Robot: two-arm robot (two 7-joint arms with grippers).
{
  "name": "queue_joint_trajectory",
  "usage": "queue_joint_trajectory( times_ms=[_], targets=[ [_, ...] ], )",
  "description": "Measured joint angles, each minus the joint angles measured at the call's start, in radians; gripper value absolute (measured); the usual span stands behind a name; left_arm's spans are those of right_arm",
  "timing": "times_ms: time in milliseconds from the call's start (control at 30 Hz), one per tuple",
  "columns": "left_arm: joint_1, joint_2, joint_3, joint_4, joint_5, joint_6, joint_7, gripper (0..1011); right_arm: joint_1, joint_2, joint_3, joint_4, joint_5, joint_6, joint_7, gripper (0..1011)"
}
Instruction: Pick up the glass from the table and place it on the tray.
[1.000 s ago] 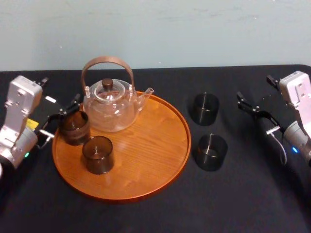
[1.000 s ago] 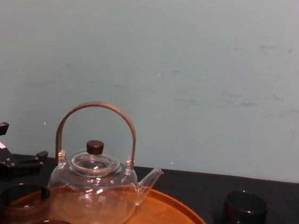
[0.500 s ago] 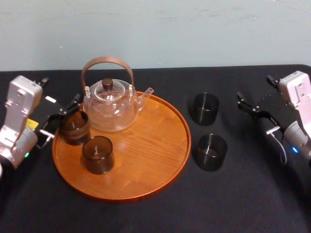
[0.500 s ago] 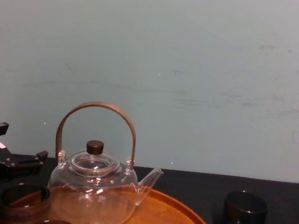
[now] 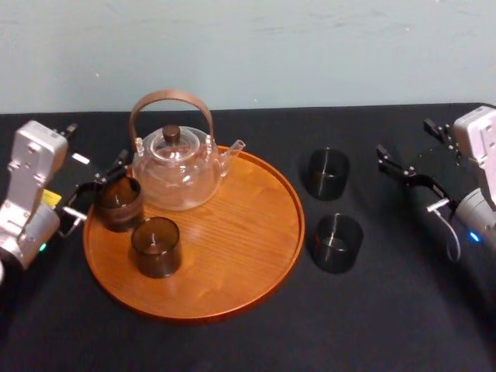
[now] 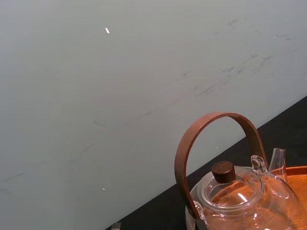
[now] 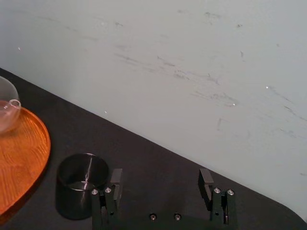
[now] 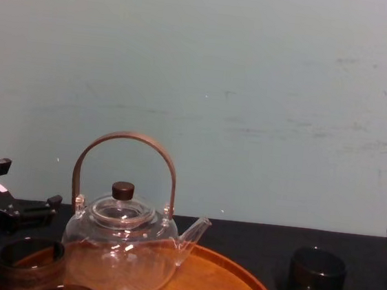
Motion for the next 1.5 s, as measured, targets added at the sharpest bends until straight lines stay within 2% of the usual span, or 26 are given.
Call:
queue_joint_trajectory(
  times_ms=[433,867,1133,1500],
  targets=[
    [0.0,0.0,0.0,0.0,0.0,0.0,0.0,1001,-0.086,0.029,0.076,-0.13,0.091,0.069,0.068,1002],
    [0.0,0.0,0.0,0.0,0.0,0.0,0.0,1001,-0.206,0.088,0.151,-0.258,0.182,0.174,0.17,1002],
    [0.0,0.0,0.0,0.0,0.0,0.0,0.0,1001,-0.258,0.126,0.18,-0.294,0.204,0.197,0.245,1002],
    [0.0,0.0,0.0,0.0,0.0,0.0,0.0,1001,-0.29,0.189,0.183,-0.3,0.199,0.213,0.386,1002]
  ],
)
